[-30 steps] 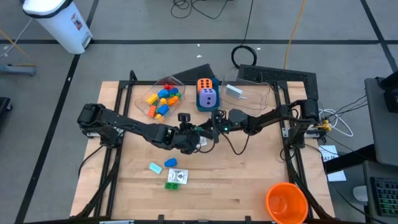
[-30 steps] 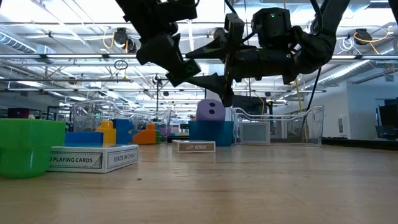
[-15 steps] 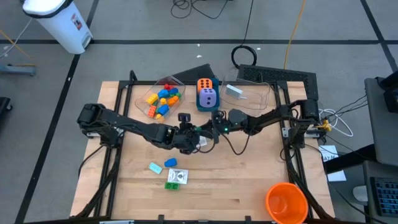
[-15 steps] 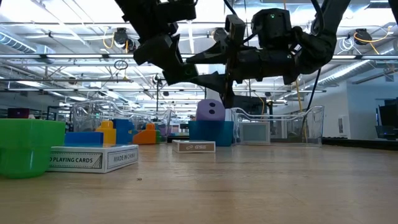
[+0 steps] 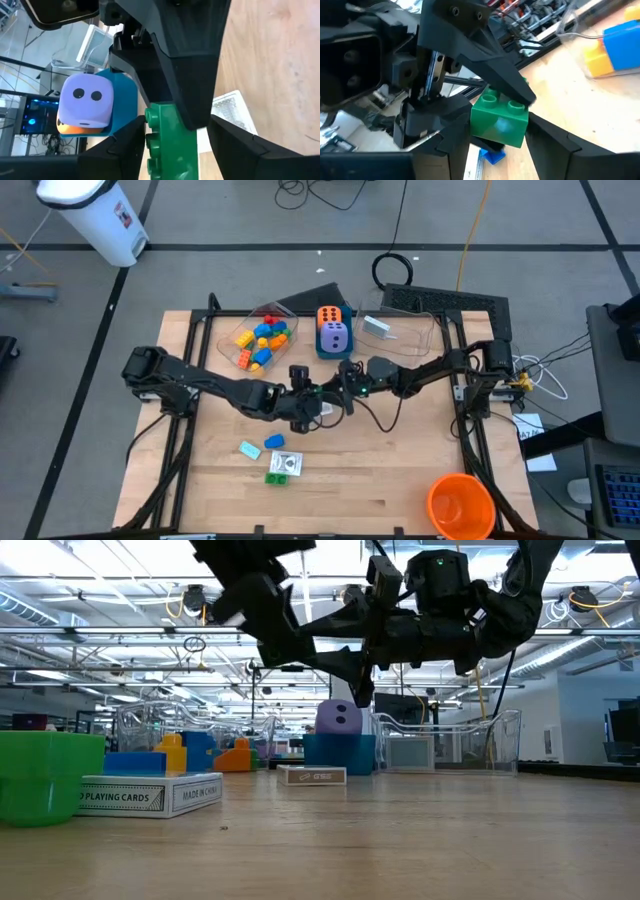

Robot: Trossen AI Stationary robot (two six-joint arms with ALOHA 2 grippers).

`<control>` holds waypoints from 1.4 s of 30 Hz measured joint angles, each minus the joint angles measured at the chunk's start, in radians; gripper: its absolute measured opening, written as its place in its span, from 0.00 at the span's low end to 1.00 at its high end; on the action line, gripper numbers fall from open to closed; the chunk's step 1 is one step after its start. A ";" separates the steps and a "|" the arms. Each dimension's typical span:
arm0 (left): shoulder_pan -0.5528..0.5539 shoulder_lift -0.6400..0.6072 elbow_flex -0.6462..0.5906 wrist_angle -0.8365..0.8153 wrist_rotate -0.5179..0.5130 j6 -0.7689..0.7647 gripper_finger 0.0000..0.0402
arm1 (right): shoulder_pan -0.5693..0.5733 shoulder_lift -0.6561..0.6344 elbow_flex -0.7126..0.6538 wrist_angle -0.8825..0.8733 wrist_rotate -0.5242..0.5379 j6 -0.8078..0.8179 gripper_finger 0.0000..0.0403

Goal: Pick & Place Toys
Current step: Put the green game piece into the left transparent bin

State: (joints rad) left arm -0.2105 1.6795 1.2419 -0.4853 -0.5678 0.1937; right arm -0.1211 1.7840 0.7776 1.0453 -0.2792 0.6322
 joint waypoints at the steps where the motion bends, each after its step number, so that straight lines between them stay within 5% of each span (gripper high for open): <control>1: -0.007 -0.008 0.000 -0.008 0.000 -0.005 0.53 | 0.000 0.000 0.001 0.004 -0.010 -0.006 0.42; 11: -0.064 -0.128 0.000 -0.060 0.055 -0.113 0.56 | 0.001 0.000 0.001 0.008 -0.009 -0.121 0.36; 23: 0.003 -0.135 0.000 -0.137 0.155 -0.164 0.50 | 0.031 0.000 0.001 0.005 -0.014 -0.222 0.35; 33: 0.135 -0.135 0.000 -0.156 0.479 -0.258 0.46 | 0.064 0.000 0.001 -0.001 -0.011 -0.348 0.35; 42: 0.189 -0.135 0.000 -0.151 0.554 -0.281 0.50 | 0.063 0.000 0.001 0.003 -0.026 -0.370 0.36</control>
State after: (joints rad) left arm -0.0219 1.5444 1.2415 -0.6363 -0.0141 -0.0878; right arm -0.0582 1.7840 0.7786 1.0484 -0.3048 0.2620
